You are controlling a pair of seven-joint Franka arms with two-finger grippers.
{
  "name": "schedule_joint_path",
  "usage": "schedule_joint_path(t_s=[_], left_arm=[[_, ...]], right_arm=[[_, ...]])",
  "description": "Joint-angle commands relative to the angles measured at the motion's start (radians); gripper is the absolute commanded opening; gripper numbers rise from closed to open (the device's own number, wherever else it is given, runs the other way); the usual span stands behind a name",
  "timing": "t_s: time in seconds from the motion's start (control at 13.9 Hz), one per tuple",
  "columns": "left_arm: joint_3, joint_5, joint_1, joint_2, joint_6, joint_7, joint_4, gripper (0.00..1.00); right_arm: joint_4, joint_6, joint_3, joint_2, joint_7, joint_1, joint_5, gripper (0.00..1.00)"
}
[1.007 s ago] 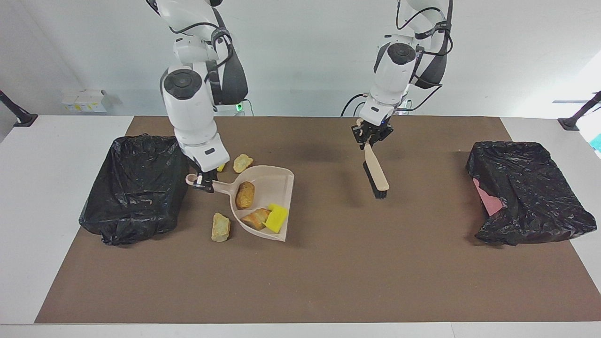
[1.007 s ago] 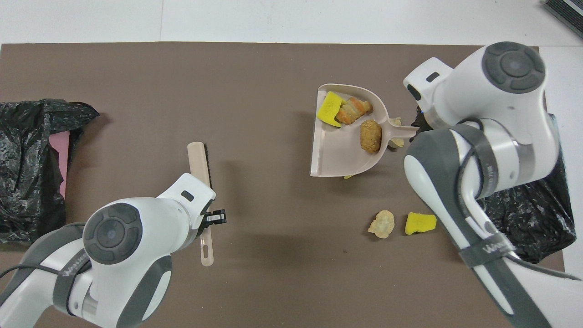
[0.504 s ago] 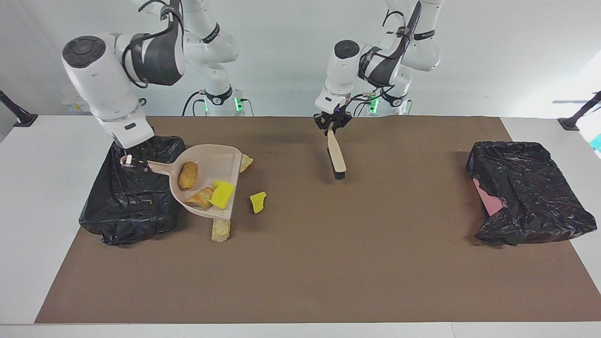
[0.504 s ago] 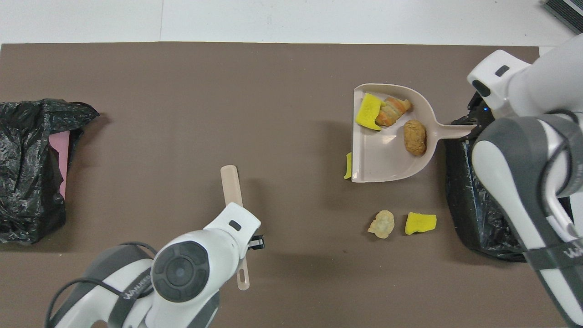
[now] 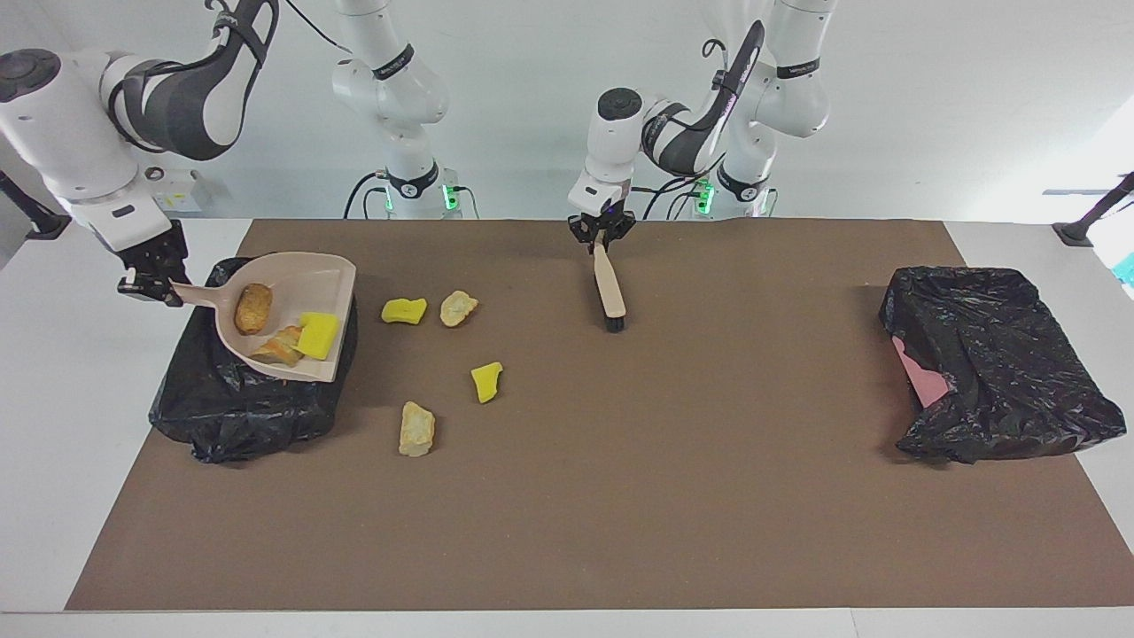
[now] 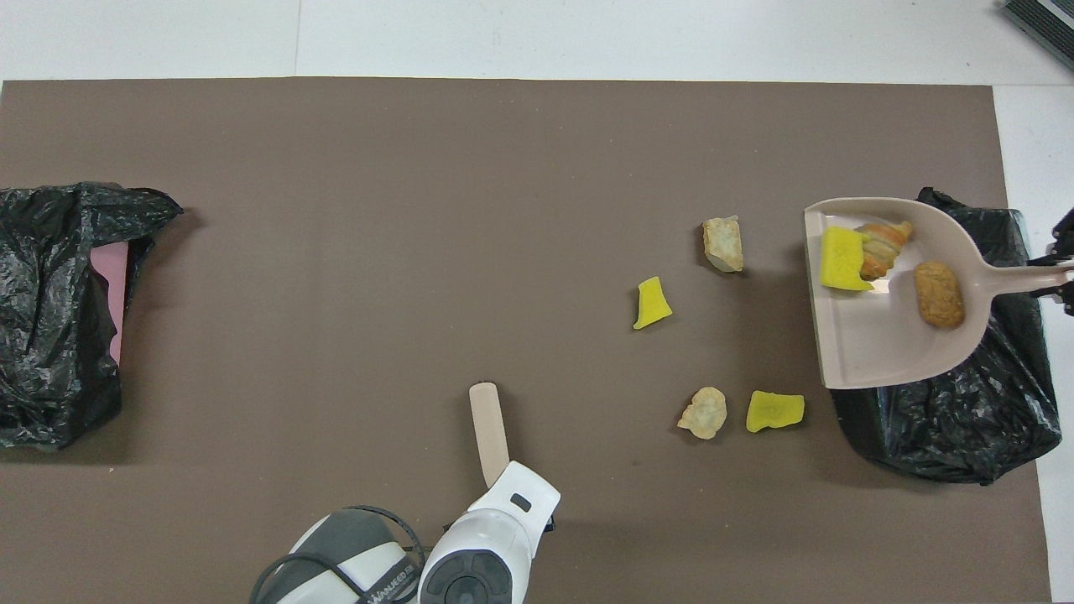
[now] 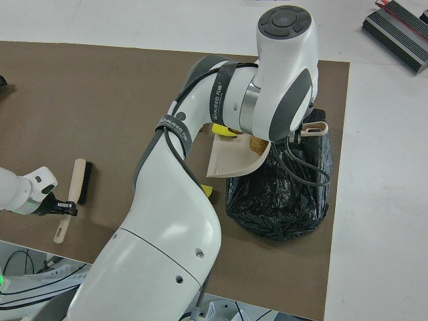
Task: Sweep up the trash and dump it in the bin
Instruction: 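Carry the loaded dustpan with the right gripper over the nearer trash bag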
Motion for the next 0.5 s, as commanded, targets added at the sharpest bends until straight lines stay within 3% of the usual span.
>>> schedule_joint_path(t_s=[0.0, 0.43], left_arm=[[0.021, 0.018, 0.02, -0.003, 0.014, -0.004, 0.001, 1.0], [0.021, 0.02, 0.264, -0.003, -0.065, 0.255, 0.122, 1.0]], right_arm=[[-0.154, 0.131, 0.012, -0.106, -0.072, -0.061, -0.07, 0.0], [-0.323, 0.32, 0.008, -0.202, -0.108, -0.125, -0.18, 0.0]])
